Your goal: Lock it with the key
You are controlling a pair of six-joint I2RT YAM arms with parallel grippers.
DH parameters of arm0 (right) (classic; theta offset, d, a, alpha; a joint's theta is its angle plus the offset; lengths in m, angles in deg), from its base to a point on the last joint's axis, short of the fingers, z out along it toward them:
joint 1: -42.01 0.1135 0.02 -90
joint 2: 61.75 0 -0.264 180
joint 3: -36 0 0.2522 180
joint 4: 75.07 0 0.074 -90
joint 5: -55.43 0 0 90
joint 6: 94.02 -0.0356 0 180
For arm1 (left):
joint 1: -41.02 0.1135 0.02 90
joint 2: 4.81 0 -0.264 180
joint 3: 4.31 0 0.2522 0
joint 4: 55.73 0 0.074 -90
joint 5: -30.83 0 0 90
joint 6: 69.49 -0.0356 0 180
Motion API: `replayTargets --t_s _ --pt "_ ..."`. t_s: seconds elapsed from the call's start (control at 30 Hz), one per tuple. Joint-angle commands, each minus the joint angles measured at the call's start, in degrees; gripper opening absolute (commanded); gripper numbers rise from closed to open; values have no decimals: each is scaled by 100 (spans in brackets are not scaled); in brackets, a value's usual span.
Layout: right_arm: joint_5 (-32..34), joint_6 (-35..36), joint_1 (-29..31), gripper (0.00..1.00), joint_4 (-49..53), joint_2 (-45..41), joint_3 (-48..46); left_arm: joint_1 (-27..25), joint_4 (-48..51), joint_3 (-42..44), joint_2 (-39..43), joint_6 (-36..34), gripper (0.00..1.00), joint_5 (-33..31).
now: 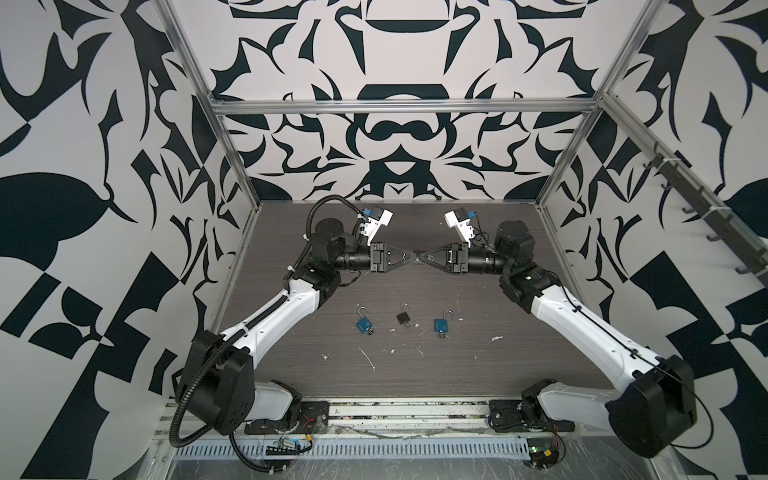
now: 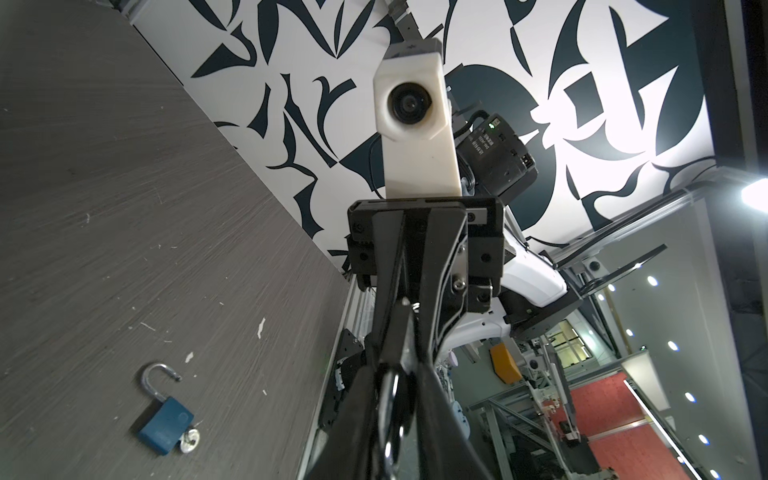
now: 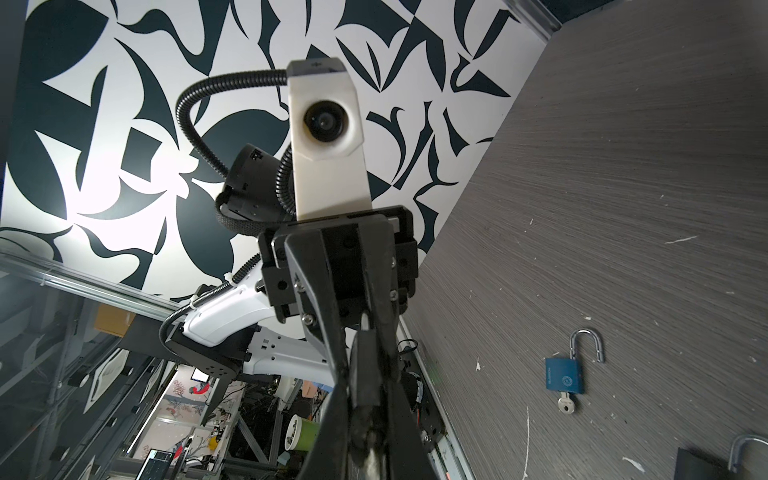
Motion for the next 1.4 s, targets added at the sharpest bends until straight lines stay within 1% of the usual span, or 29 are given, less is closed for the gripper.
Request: replayTargets --t_s 0.0,0.23,0.3,0.43,0.47,0.53,0.6,0.63,0.7,0.73,0.8,0.83,0.9,0.93,0.97,1.0,1.1,1.23,1.37 --pt "-48 -100 -27 0 -402 -46 4 -66 -190 -199 -22 -33 27 99" --pt "-56 -91 -26 0 -431 -34 -13 -128 -194 -226 -72 -25 26 115" --pt "-75 -92 -17 0 -446 -25 -13 -129 -192 -240 -101 -16 22 116" --pt "-132 -73 26 0 -434 -8 -22 -142 -241 -226 -138 23 21 116" --pt "-134 -73 33 0 -424 -5 -29 -139 -249 -227 -148 31 17 102" --pt "-116 -38 36 0 -387 -19 -72 -134 -245 -226 -164 61 0 49" --pt "-9 34 -24 0 -224 -67 -85 -123 79 -254 -152 -115 0 -99" --pt "129 103 -80 6 -93 -132 -84 -104 295 -257 -117 -257 0 -194" --pt "973 539 -341 22 790 -473 -59 -34 653 -264 3 -538 0 -285" --pt "1370 782 -463 29 1214 -656 2 10 717 -270 45 -589 0 -234" --pt "1838 1170 -704 34 1759 -963 80 88 634 -229 164 -614 0 -140" --pt "1910 1240 -760 35 1812 -1069 88 106 624 -214 215 -627 0 -158" --pt "1882 1302 -809 35 1855 -1180 158 120 640 -208 267 -663 0 -136" --pt "1777 1314 -810 35 1865 -1174 202 117 637 -223 267 -650 0 -106" --pt "1585 1277 -807 32 1833 -1128 231 119 607 -221 261 -621 0 -72" --pt "1346 1168 -799 30 1662 -1077 216 115 533 -215 249 -577 0 -47" --pt "949 822 -790 28 1118 -993 110 119 312 -191 235 -428 0 13" --pt "726 783 -678 27 962 -890 153 115 285 -212 232 -405 0 27" --pt "655 777 -471 27 842 -730 179 116 276 -251 176 -361 0 33"
